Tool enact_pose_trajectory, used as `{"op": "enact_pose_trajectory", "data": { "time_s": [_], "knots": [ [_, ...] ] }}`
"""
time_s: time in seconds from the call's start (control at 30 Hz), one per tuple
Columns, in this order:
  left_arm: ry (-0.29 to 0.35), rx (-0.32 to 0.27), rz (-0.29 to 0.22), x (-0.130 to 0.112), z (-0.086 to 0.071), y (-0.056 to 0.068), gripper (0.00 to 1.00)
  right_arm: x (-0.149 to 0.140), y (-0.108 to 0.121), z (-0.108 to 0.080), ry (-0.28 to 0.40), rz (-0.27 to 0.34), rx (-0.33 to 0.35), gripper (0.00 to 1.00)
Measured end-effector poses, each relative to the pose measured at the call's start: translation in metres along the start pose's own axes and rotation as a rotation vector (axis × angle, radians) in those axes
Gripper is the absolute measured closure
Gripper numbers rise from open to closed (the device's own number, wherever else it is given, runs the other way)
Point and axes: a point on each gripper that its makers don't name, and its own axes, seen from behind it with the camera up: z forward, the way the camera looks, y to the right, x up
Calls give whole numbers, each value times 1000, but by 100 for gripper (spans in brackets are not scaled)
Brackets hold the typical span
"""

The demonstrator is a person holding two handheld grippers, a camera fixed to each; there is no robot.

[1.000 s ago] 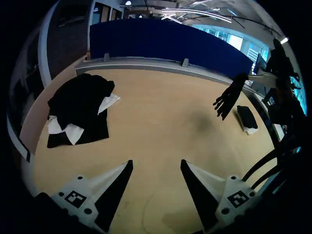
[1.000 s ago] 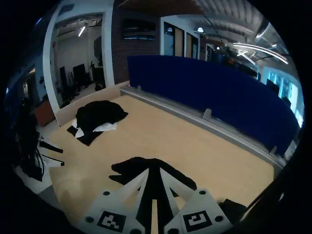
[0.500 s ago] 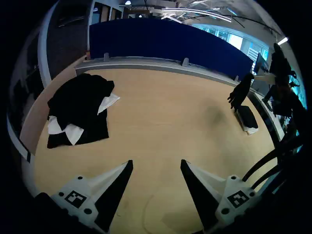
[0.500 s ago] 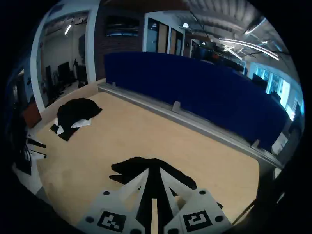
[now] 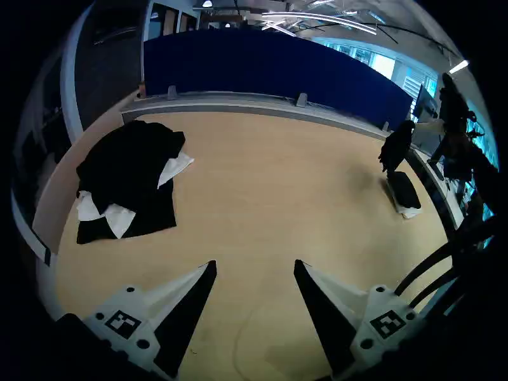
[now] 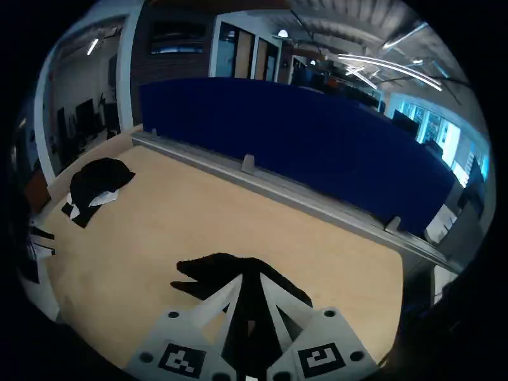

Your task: Fold towel

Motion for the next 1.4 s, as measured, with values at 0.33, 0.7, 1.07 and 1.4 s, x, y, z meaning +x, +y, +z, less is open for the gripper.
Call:
{"op": "enact_pose_trajectory", "data": {
  "time_s": [0.33,0.7,1.07,1.4],
  "knots": [
    [-7,10,5,0,0,-1,10,8,52,11,-8,40,-60,96],
    [-14,15,11,-2,1,2,10,-11,73,18,-38,77,-74,96],
    [-14,6,20,2,0,10,10,-55,65,-8,-73,90,-54,96],
    [-22,-7,43,2,1,18,10,-137,72,-36,-156,157,-80,96]
  ]
}}
